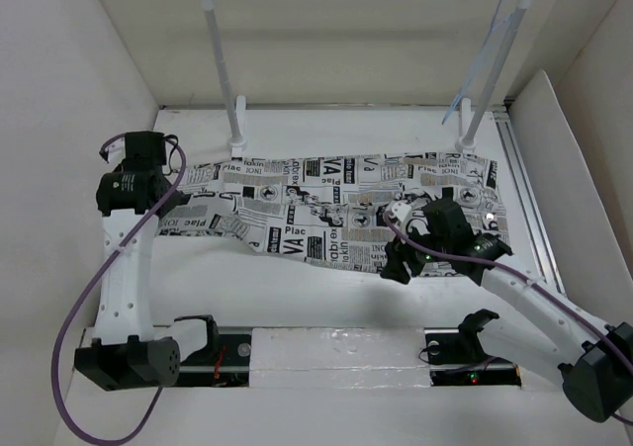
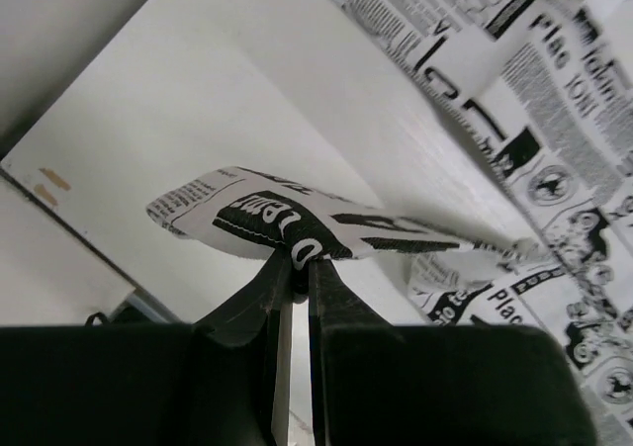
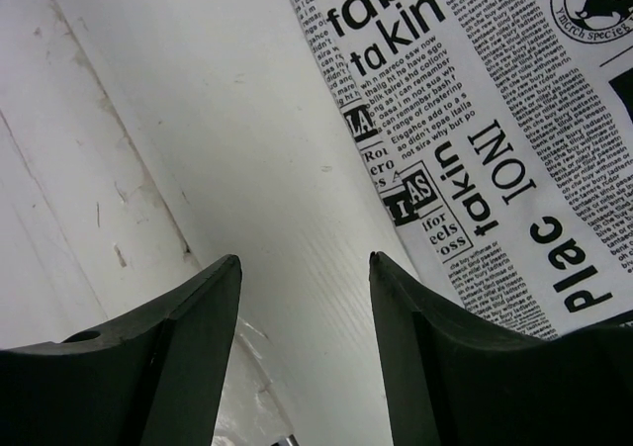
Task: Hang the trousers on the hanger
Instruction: Flatten out the trousers at the center of the board, then fold the trousers at the center of the board.
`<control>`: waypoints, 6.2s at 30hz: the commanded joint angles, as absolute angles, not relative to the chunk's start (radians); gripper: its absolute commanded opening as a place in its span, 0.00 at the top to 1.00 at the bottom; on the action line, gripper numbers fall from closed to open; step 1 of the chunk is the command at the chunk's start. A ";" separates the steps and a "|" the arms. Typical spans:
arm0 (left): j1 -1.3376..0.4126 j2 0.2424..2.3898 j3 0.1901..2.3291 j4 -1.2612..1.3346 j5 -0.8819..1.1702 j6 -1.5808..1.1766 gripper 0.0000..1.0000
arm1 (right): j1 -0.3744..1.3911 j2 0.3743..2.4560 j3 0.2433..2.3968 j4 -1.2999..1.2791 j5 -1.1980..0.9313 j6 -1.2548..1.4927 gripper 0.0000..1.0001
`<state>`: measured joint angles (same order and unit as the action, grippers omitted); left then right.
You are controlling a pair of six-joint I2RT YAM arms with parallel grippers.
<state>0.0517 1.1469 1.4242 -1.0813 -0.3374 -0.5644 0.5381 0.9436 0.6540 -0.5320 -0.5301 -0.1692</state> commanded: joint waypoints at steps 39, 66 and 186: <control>-0.218 1.156 0.939 -0.241 -0.020 -0.656 0.96 | -0.270 0.810 0.654 -0.689 -0.035 0.347 0.20; -0.060 0.932 0.801 -0.365 -0.253 -0.679 0.54 | -0.617 1.293 0.604 -0.380 -0.092 0.319 0.88; 0.308 2.281 2.229 -0.821 -0.140 -0.676 0.82 | -0.279 1.617 1.384 -0.270 -0.111 0.147 0.33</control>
